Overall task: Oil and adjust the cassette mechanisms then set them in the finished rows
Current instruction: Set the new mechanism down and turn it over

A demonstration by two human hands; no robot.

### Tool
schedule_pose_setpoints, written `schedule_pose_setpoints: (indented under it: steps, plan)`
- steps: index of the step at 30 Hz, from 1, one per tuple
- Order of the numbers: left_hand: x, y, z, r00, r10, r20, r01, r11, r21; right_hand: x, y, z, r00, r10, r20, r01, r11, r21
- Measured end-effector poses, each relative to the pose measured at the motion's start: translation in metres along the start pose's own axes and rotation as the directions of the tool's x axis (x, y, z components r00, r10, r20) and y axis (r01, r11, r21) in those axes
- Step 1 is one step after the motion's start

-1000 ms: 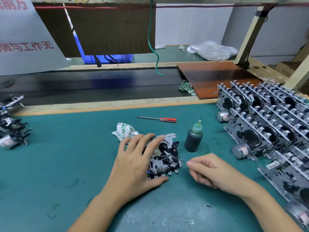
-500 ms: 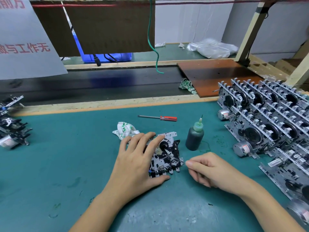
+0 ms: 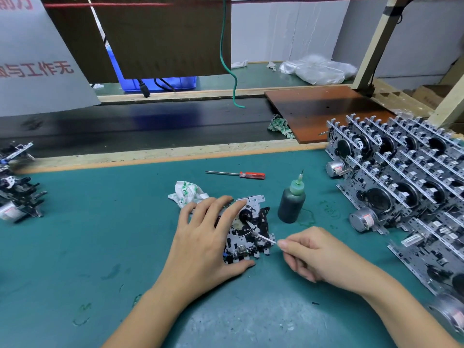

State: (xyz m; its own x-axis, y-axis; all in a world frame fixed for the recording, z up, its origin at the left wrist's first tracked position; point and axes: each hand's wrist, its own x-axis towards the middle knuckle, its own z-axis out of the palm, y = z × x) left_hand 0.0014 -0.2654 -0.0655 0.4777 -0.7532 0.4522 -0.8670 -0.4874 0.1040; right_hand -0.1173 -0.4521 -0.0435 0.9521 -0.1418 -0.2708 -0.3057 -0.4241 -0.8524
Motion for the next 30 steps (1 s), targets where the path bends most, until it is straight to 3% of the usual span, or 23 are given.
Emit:
schedule_pose_setpoints:
  steps: [3,8,10,14,21,26,27,28,30]
  plan:
    - [-0.001,0.005,0.001,0.999,-0.046,-0.021,0.046,0.999,0.006,-0.004,-0.006,0.004,0.999,0.030,-0.033,-0.029,0.999,0.039]
    - [0.000,0.019,0.003,0.975,-0.218,-0.037,0.220,0.971,0.088,-0.010,-0.012,0.026,0.962,0.153,-0.227,-0.038,0.896,0.442]
    - [0.000,0.021,0.003,0.972,-0.231,-0.045,0.234,0.967,0.096,-0.008,-0.008,0.035,0.945,0.170,-0.280,-0.065,0.935,0.348]
    - [0.000,0.017,-0.001,0.977,-0.205,-0.053,0.209,0.974,0.082,-0.004,-0.004,0.040,0.903,0.064,-0.426,-0.088,0.995,-0.037]
    - [-0.002,0.017,-0.005,0.977,-0.206,-0.049,0.210,0.975,0.078,-0.011,-0.018,0.056,0.861,-0.183,-0.475,0.055,0.961,-0.272]
    - [-0.004,0.021,-0.003,0.971,-0.231,-0.056,0.235,0.968,0.092,-0.016,-0.020,0.060,0.683,-0.397,-0.613,0.131,0.893,-0.431]
    - [-0.004,0.022,-0.002,0.971,-0.233,-0.058,0.237,0.967,0.090,-0.017,-0.020,0.062,0.676,-0.418,-0.607,0.134,0.880,-0.457]
    - [-0.005,0.022,-0.002,0.970,-0.235,-0.059,0.239,0.967,0.087,-0.017,-0.019,0.064,0.708,-0.402,-0.581,0.110,0.875,-0.471]
    - [-0.005,0.022,-0.001,0.970,-0.234,-0.068,0.240,0.967,0.083,-0.014,-0.019,0.071,0.840,-0.218,-0.497,-0.021,0.903,-0.430]
